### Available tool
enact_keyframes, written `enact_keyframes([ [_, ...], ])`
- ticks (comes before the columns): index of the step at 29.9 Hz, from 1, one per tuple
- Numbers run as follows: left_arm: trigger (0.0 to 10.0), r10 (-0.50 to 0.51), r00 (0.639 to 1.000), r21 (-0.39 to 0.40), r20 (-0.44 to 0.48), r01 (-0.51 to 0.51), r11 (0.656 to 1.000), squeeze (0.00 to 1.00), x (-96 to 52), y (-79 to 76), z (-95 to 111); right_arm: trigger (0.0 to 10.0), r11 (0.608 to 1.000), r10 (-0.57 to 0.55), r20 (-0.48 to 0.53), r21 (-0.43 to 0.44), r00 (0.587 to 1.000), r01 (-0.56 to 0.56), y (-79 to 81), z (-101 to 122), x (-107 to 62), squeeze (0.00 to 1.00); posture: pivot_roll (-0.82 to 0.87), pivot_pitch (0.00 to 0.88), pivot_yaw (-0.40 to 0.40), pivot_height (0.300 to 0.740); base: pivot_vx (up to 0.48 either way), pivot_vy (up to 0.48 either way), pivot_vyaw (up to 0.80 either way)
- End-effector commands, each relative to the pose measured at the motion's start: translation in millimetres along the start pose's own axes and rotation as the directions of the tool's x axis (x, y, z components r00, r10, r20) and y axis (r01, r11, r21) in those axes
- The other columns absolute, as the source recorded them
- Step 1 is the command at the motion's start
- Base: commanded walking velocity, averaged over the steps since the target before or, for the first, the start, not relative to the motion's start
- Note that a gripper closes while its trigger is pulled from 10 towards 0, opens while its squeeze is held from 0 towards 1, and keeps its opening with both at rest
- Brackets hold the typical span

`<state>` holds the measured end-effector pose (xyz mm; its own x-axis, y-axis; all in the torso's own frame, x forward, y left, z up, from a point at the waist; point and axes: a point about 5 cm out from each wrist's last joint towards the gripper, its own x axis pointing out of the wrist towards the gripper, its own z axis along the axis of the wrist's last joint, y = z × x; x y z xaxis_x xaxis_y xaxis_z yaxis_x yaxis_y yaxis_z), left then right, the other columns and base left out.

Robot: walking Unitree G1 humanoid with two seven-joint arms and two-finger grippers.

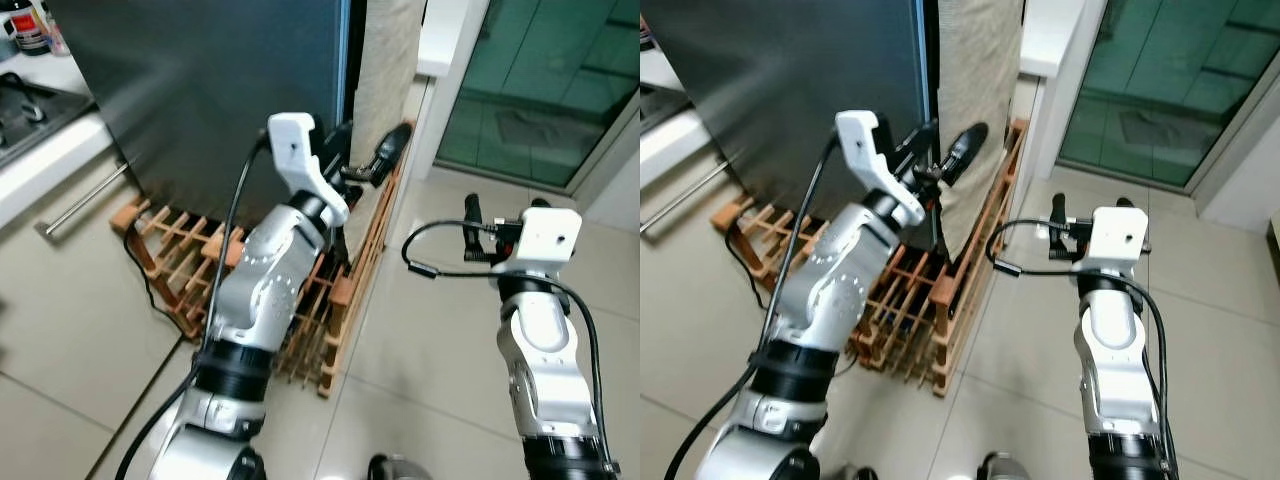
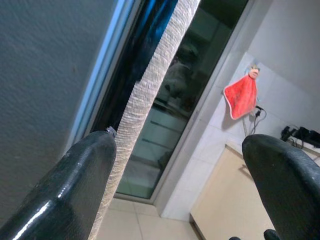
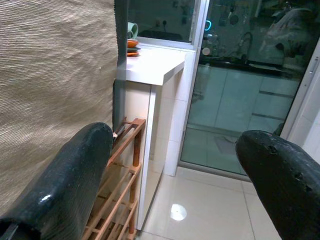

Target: Restocking fridge

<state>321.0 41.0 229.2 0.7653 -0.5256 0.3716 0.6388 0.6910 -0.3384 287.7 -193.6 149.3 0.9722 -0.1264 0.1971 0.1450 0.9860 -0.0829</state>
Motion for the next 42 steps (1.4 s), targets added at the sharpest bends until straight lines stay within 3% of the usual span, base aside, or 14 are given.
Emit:
enact_keyframes([
  [1, 10.0, -0.006, 1.0, 0.013, 0.008, 0.006, 1.0, 0.0, -0.2, -4.9, 4.6, 10.0, 1.0, 0.003, -0.001, -0.001, 1.0, -0.003, -0.7, -2.0, -2.1, 0.0, -0.15, 0.038, 0.008, 0.74, 0.0, 0.0, 0.0],
  [7, 10.0, 0.034, 0.999, 0.051, -0.013, -0.033, 0.998, 0.0, -1.9, -4.3, 0.2, 10.0, 1.0, 0.012, -0.006, -0.003, 1.0, -0.012, 0.8, -3.8, 0.0, 0.0, -0.14, 0.028, 0.006, 0.74, 0.0, 0.0, 0.0],
  [10, 10.0, 0.097, 0.995, 0.09, -0.023, -0.094, 0.991, 0.0, 1.1, 1.2, -5.0, 10.0, 1.0, 0.011, -0.004, -0.003, 1.0, -0.011, 1.3, -3.3, 1.4, 0.0, -0.14, 0.027, 0.004, 0.74, 0.0, 0.0, 0.0],
  [12, 10.0, 0.187, 0.981, 0.157, -0.057, -0.176, 0.972, 0.0, 5.3, 11.6, -16.5, 10.0, 1.0, 0.009, 0.0, 0.001, 1.0, -0.009, 2.9, -2.2, 3.0, 0.0, -0.14, 0.03, 0.003, 0.74, 0.0, 0.0, 0.0],
  [15, 10.0, 0.223, 0.972, 0.196, -0.078, -0.204, 0.959, 0.0, 8.2, 15.2, -23.8, 10.0, 1.0, 0.005, 0.002, 0.005, 1.0, -0.005, 4.2, -2.2, 3.4, 0.0, -0.15, 0.04, 0.01, 0.74, 0.0, 0.0, 0.0],
  [31, 10.0, 0.194, 0.98, 0.171, -0.033, -0.186, 0.968, 0.0, 14.5, 2.8, -16.9, 10.0, 1.0, 0.001, -0.004, 0.003, 1.0, -0.001, 5.1, -5.0, 2.1, 0.0, -0.15, 0.061, 0.011, 0.74, 0.0, 0.0, 0.0],
  [42, 10.0, 0.193, 0.979, 0.138, -0.063, -0.183, 0.973, 0.0, 18.5, 0.9, -23.6, 10.0, 1.0, 0.011, -0.009, 0.001, 1.0, -0.011, 7.3, -6.7, 1.7, 0.0, -0.16, 0.073, 0.01, 0.74, 0.0, 0.0, 0.0],
])
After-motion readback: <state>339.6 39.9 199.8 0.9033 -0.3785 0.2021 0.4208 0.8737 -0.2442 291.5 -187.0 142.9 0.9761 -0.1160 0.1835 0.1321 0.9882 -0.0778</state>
